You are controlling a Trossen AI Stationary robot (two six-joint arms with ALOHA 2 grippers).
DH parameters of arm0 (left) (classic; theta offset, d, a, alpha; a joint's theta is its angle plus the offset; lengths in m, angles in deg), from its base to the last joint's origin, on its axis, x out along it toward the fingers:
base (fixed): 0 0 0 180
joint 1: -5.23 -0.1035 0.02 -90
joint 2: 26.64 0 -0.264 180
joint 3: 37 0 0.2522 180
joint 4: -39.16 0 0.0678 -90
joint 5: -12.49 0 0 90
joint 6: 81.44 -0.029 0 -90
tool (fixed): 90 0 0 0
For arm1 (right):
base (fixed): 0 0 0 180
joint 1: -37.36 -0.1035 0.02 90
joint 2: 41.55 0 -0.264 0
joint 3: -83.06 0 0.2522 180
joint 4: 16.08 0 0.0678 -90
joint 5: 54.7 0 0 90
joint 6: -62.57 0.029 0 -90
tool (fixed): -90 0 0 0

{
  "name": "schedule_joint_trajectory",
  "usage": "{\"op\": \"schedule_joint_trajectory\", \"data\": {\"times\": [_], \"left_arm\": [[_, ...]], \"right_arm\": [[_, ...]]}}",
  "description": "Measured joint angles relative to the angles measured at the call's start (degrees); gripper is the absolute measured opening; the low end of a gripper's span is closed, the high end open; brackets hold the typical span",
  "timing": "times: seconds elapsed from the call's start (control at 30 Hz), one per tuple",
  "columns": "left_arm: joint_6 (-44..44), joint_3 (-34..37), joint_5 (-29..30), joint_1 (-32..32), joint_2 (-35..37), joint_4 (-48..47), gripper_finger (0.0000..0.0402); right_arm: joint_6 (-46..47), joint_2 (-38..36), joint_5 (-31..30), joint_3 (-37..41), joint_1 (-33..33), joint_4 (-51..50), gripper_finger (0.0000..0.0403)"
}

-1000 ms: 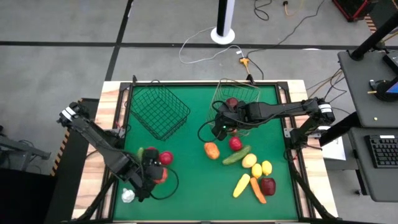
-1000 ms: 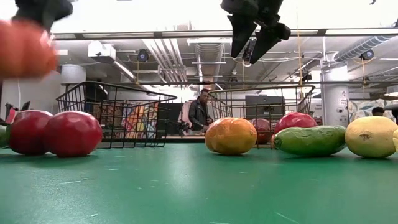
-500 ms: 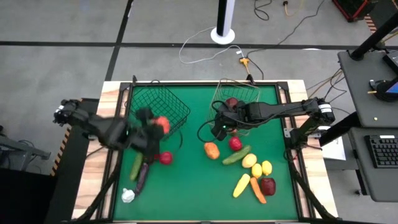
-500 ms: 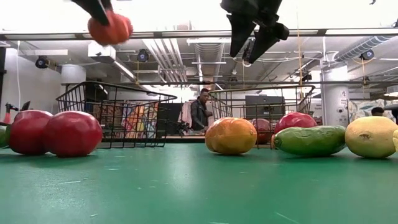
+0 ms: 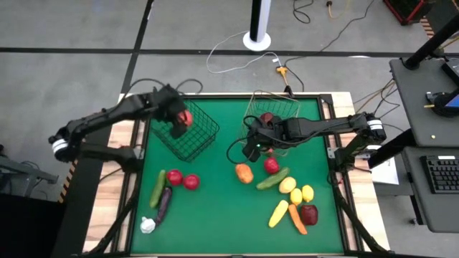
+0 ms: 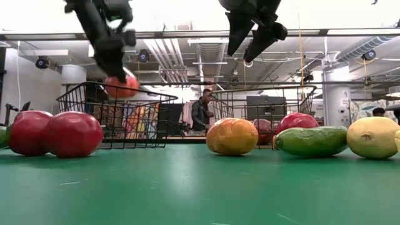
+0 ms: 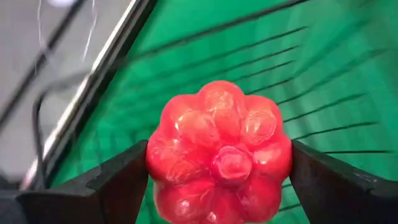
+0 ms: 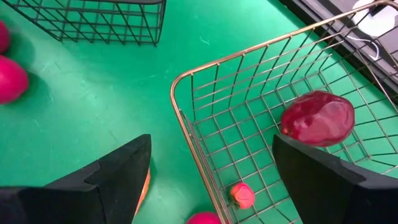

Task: Sort produce into baskets
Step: Put the orange pumpkin into the black wire basket

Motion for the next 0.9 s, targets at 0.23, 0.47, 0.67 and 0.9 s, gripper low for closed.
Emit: {"op": "schedule_joint_trajectory", "data": {"times": [0.23, 0.47, 0.67, 0.9], "left_arm": [[3.7, 1.3, -0.5, -5.8, -4.9, -1.1, 0.0324], [3.8, 1.3, 0.8, -5.9, -10.5, -1.5, 0.0326], [3.5, 1.3, 0.9, -5.9, -14.2, -1.5, 0.0326], [2.9, 1.3, 0.9, -5.9, -16.6, -1.5, 0.0343]], "right_arm": [[0.0, 0.0, 0.0, 0.0, 0.0, 0.0, 0.0326], [0.0, 0.0, 0.0, 0.1, 0.0, 0.0, 0.0325], [0.0, 0.0, 0.0, 0.1, 0.0, 0.0, 0.0325], [0.1, 0.0, 0.0, 0.1, 0.0, 0.0, 0.0325]]}}
